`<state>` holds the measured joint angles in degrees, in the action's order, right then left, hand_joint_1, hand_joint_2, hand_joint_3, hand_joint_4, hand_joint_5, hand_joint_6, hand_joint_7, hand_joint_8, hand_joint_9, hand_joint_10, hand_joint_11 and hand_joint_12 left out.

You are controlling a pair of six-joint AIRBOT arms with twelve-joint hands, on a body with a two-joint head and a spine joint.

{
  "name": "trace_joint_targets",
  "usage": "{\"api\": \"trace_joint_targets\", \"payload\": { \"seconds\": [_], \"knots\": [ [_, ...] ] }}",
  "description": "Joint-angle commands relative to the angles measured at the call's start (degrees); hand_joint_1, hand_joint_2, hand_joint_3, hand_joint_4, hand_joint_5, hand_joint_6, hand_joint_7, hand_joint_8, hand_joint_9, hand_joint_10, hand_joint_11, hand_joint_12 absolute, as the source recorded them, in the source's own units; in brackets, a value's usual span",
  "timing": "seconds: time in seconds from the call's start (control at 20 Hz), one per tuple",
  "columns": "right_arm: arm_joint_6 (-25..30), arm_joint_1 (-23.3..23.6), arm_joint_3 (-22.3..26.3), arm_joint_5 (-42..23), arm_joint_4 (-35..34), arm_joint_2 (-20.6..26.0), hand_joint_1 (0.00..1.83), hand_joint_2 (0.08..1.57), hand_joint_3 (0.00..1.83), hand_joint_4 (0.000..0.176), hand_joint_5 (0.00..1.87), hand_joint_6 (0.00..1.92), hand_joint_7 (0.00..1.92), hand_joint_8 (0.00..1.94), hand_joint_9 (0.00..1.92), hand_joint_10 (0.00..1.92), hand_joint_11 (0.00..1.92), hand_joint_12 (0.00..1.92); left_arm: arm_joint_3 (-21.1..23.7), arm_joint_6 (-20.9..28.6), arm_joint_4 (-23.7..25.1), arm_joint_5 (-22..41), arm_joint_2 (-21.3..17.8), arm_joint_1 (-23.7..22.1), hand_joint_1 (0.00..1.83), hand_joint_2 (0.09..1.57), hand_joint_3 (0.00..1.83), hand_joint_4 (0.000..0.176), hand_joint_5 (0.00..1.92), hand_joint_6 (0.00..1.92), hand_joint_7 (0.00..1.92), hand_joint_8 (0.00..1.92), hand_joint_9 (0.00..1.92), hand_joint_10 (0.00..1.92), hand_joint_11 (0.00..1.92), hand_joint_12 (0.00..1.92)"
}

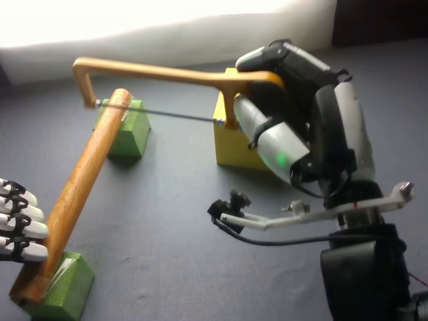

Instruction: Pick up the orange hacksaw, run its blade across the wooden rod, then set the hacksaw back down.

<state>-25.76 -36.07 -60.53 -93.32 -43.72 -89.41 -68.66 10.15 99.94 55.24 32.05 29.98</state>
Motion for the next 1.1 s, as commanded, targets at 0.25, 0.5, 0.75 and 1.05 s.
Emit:
{"api": "trace_joint_targets", "payload": {
  "seconds": [0.25, 0.5, 0.75, 1.05],
  "knots": [
    [1.1, -1.1, -3.1, -5.4, 4.9, -3.0, 1.36, 1.17, 0.0, 0.0, 0.8, 0.99, 0.86, 1.24, 0.88, 1.37, 0.83, 1.4, 0.0, -0.1, -3.0, -0.2, 0.0, -0.6, 0.1, 1.22, 0.0, 0.0, 0.03, 0.01, 0.04, 0.01, 0.04, 0.0, 0.0, 0.21],
    [1.2, -1.7, -4.7, -4.2, 4.9, -5.4, 1.36, 1.18, 0.0, 0.0, 0.77, 1.01, 0.83, 1.28, 0.87, 1.39, 0.83, 1.39, 0.0, -0.1, -3.0, -1.3, -0.1, -0.6, 0.14, 1.22, 0.0, 0.0, 0.01, 0.0, 0.03, 0.0, 0.01, 0.0, 0.0, 0.1],
    [0.3, -2.5, -5.1, -3.6, 4.7, -7.8, 1.36, 1.17, 0.0, 0.0, 0.79, 0.99, 0.85, 1.25, 0.88, 1.37, 0.85, 1.38, 0.2, -0.1, -3.0, -1.0, -0.1, -0.8, 0.09, 1.22, 0.0, 0.0, 0.01, 0.0, 0.04, 0.0, 0.04, 0.0, 0.0, 0.26],
    [-3.8, -3.5, -5.6, -4.6, 4.8, -8.2, 1.36, 1.17, 0.0, 0.0, 0.76, 1.02, 0.87, 1.22, 0.89, 1.35, 0.86, 1.35, 0.2, -0.1, -3.1, -0.8, -0.2, -0.7, 0.09, 1.21, 0.0, 0.0, 0.01, 0.0, 0.04, 0.0, 0.05, 0.0, 0.0, 0.28]
  ]
}}
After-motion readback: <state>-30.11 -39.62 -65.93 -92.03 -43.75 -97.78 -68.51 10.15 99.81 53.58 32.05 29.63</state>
